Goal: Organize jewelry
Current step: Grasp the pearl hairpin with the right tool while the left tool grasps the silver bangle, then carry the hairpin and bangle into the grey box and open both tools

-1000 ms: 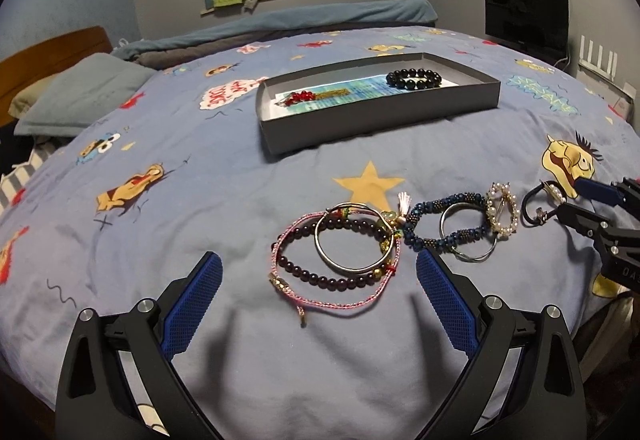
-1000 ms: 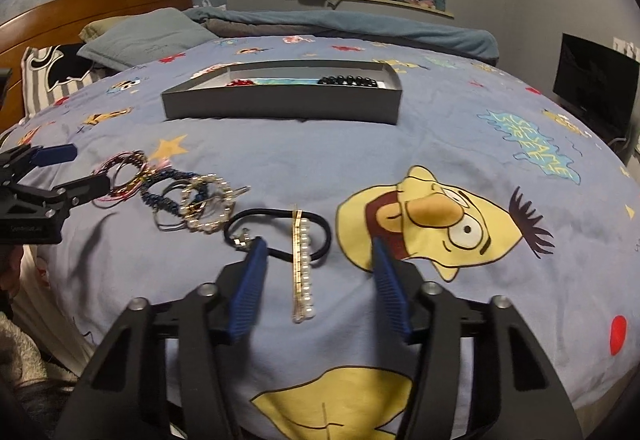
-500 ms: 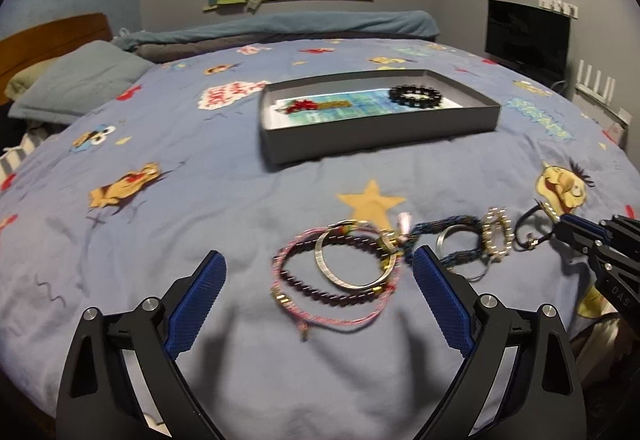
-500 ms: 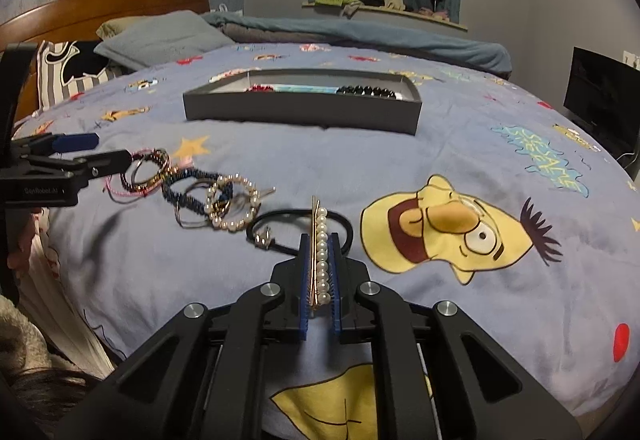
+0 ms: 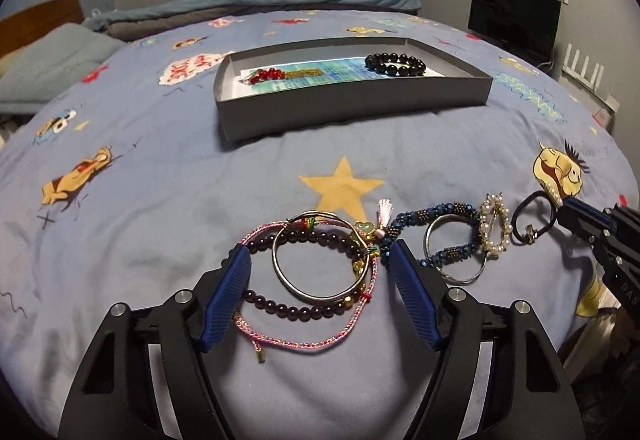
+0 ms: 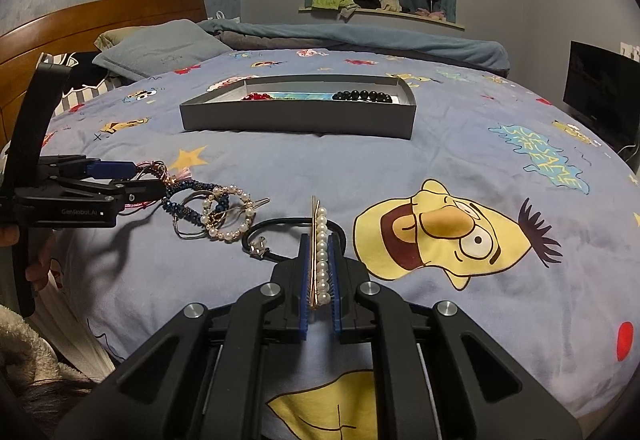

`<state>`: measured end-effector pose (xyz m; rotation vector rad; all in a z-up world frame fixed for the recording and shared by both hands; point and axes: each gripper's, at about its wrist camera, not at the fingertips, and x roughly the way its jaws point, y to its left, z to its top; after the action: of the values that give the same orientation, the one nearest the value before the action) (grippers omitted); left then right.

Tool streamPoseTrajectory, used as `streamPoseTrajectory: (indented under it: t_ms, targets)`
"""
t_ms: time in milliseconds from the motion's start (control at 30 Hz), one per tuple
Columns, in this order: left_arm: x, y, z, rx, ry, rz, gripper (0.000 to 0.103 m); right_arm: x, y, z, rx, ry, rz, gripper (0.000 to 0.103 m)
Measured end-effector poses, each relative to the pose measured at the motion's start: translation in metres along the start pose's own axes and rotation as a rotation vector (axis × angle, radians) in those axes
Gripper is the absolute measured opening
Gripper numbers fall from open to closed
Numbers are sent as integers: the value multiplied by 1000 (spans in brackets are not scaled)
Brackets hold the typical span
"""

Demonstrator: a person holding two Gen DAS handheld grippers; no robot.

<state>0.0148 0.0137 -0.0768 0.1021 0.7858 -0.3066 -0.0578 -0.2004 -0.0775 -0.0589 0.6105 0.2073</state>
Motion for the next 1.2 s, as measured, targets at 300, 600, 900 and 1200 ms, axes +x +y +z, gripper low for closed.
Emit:
streamPoseTrajectory:
  t_ms: [300,600,900,1200]
  targets:
    - [2,-1,1,17,4,8,52,0,-2,0,7,-5,3,8]
    - [-17,0,7,23,-42,3,52,-3,-4,2,10,-21,-1,8]
    - [-27,1,13,40,-86,6,51,-4,-6,10,14,-36,-11,8]
    - [-36,9,27,28,-125,6,51,-1,-9,34,13,-56,-8,8]
